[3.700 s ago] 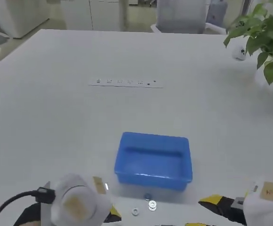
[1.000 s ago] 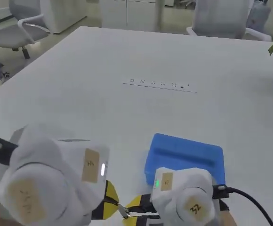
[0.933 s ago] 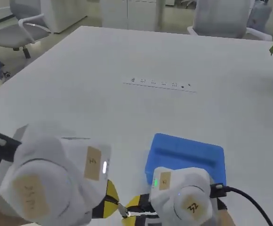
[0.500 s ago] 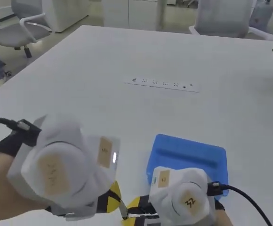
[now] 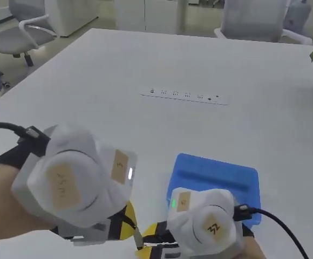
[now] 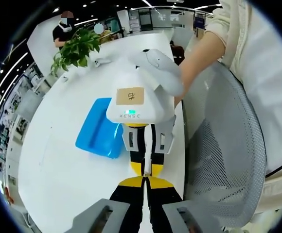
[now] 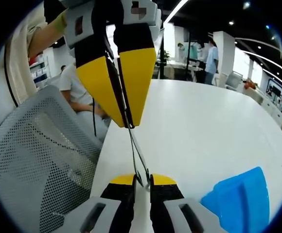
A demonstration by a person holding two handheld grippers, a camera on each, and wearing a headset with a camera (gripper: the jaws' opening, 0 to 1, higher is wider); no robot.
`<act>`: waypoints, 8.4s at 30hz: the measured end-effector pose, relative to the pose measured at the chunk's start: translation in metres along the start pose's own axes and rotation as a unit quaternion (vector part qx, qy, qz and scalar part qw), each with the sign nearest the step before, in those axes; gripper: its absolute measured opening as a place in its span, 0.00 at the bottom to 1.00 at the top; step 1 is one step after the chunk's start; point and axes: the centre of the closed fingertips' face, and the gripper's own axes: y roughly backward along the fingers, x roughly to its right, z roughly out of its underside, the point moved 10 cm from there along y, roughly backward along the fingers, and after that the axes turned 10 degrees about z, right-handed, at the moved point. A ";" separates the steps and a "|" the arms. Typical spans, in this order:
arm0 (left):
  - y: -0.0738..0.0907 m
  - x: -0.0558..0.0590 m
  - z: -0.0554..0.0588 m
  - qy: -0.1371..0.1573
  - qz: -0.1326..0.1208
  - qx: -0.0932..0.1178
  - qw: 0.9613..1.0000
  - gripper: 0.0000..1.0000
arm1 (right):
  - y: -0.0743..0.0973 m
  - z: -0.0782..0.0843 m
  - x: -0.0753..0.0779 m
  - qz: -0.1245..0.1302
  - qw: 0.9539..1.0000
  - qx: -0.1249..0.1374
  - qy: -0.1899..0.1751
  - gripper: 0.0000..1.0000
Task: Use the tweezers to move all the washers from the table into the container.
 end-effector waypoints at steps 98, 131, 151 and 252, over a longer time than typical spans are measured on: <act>-0.030 0.051 0.033 0.268 -0.281 0.322 0.864 0.99 | 0.114 0.008 0.060 0.095 0.935 0.133 -0.316 0.02; -0.023 0.048 0.033 0.254 -0.331 0.385 0.823 0.99 | 0.114 0.072 0.118 0.243 0.932 0.032 -0.267 0.03; -0.026 0.048 0.034 0.258 -0.325 0.375 0.829 0.99 | 0.134 0.050 0.100 0.249 0.931 0.089 -0.252 0.03; -0.024 0.049 0.036 0.261 -0.329 0.377 0.825 0.95 | 0.117 0.050 0.120 0.204 0.926 0.079 -0.309 0.03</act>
